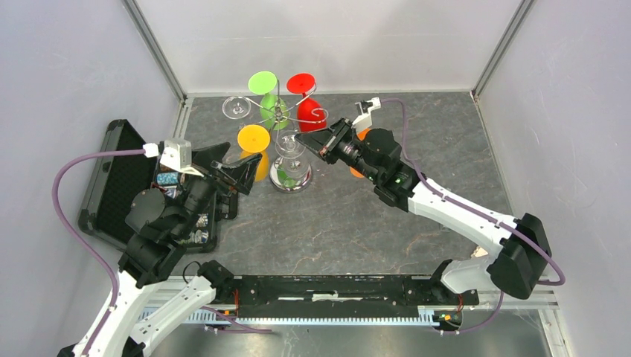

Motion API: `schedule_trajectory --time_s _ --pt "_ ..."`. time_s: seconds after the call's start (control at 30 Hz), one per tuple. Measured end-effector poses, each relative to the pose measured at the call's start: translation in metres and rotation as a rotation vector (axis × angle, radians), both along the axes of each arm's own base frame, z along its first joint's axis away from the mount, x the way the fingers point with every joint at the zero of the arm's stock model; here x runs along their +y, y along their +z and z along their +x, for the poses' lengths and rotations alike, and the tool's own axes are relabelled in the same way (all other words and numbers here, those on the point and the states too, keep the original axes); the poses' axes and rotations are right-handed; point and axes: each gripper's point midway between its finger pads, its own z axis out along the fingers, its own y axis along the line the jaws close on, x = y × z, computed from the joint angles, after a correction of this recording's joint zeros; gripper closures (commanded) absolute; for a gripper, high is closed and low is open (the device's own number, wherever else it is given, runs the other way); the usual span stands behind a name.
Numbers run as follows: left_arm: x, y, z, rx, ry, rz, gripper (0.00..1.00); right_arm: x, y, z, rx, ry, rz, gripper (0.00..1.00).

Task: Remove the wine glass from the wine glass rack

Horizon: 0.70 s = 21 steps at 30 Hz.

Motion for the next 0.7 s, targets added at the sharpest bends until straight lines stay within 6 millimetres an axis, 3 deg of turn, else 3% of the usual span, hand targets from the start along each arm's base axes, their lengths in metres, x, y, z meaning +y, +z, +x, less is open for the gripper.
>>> schedule_trajectory --time_s 0.5,0.7 --pt "0.001 -0.002 0.003 0.001 0.014 -0.003 0.0 0.024 -0.001 0.016 -0.016 0.0 -0.045 1.0" --pt "0.003 -0.002 0.003 0.002 0.025 -0.005 0.0 0.019 -0.004 0.03 -0.021 -0.082 -0.061 1.0"
